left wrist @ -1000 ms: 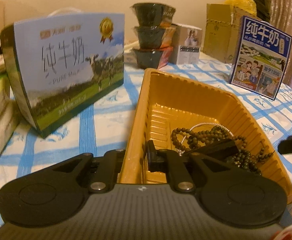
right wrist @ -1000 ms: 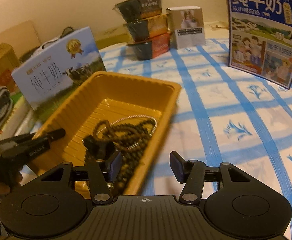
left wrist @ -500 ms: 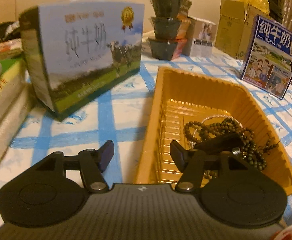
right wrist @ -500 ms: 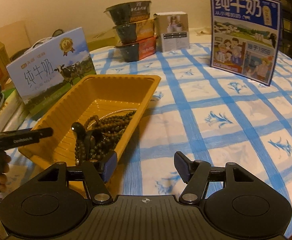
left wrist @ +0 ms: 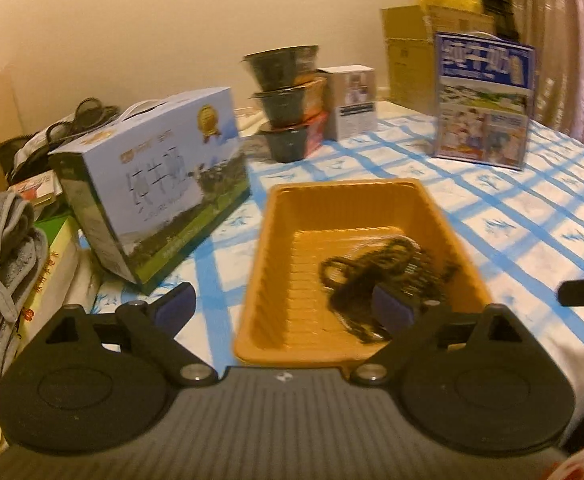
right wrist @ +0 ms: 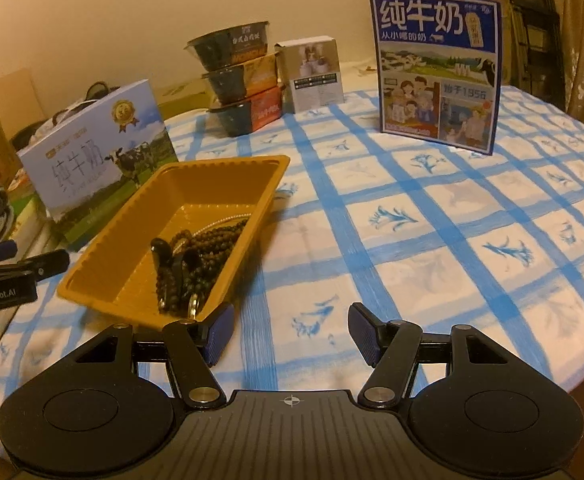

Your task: Organize jewelry

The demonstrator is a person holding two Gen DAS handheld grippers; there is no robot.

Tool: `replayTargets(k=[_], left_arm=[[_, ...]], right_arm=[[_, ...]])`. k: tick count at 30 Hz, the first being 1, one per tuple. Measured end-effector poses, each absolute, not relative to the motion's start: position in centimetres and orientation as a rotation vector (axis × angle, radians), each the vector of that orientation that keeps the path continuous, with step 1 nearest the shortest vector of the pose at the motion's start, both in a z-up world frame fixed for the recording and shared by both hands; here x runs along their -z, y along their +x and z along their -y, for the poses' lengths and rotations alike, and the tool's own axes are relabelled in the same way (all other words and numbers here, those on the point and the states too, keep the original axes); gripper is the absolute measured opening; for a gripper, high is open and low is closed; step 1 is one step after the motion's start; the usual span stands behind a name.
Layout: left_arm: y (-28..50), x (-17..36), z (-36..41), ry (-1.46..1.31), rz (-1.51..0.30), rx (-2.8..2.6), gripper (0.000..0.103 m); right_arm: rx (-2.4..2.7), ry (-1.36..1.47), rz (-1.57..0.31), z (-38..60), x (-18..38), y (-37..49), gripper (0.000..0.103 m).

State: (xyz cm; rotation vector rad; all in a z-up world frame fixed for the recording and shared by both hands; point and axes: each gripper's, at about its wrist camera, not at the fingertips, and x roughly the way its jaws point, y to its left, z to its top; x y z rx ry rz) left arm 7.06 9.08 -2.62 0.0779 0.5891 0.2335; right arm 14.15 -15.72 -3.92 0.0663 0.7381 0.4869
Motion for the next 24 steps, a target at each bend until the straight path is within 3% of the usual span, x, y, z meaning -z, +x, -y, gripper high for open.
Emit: replayTargets(k=[11, 24], left_arm=[[3.6, 1.1, -4.3, -0.057, -0.73, -0.111, 0.094], [1.3, 1.4, -1.0, -0.026, -0.758, -0.086, 0.094]], right_arm=[[-0.457, 0.058, -0.748, 18.8, 2.7, 9.2, 0.063], [-0.456, 0.086, -0.779, 20.7, 2.2, 5.7, 0.063]])
